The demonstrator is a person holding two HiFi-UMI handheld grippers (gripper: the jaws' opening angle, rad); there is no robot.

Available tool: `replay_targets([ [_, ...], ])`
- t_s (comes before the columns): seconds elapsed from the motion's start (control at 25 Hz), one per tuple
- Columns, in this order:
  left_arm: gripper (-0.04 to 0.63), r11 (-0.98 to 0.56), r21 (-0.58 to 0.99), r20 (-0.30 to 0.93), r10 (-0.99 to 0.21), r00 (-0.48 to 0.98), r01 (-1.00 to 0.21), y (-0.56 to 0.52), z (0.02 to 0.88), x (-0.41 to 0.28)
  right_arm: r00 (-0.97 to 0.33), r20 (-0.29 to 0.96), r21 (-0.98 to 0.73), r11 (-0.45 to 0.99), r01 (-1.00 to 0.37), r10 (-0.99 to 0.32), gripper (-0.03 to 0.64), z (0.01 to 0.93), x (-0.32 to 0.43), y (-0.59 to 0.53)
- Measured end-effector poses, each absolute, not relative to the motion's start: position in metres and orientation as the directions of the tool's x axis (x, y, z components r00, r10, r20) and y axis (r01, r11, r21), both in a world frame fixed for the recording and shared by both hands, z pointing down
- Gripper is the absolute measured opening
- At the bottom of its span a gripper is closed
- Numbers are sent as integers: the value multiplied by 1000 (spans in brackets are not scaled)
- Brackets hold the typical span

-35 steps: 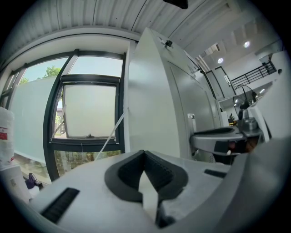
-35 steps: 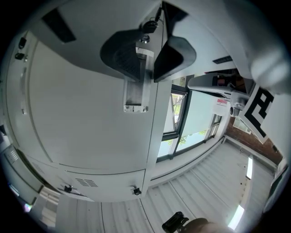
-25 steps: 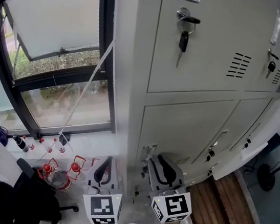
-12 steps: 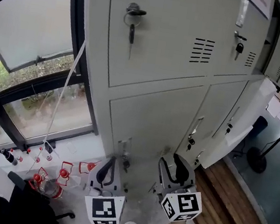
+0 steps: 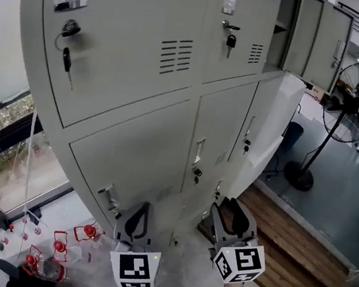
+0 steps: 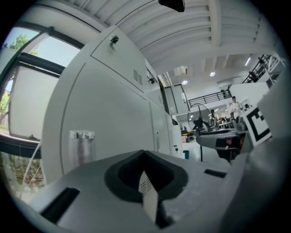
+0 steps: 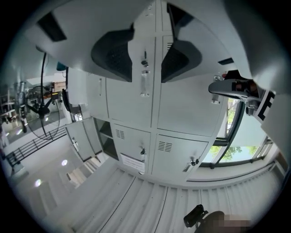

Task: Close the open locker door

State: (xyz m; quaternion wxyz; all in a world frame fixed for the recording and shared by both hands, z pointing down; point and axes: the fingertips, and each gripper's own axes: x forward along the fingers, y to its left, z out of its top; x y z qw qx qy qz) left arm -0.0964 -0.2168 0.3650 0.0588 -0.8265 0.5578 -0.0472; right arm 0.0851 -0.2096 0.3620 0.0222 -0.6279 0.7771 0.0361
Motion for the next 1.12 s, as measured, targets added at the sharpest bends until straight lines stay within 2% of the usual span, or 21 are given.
replay_targets([
  [0.4,-2,-587,-161,-3,-804,595,-794,-244,359,-6,67,-103,20,-70,-997,-992,193,356,180,-177],
  [0.64,-3,-666,-155,14,-740,673,-729,-252,366,35,191,-98,4,-192,-981,-977,193,358,218,-156],
  [0.84,-3,-697,-154,29,-711,702,-700,-260,371,62,227,-99,-5,-227,-974,-969,193,359,240,-160],
  [1.12,-2,-673,-153,28,-735,678,-724,-291,375,101,178,-104,7,-180,-984,-978,193,361,276,-197],
])
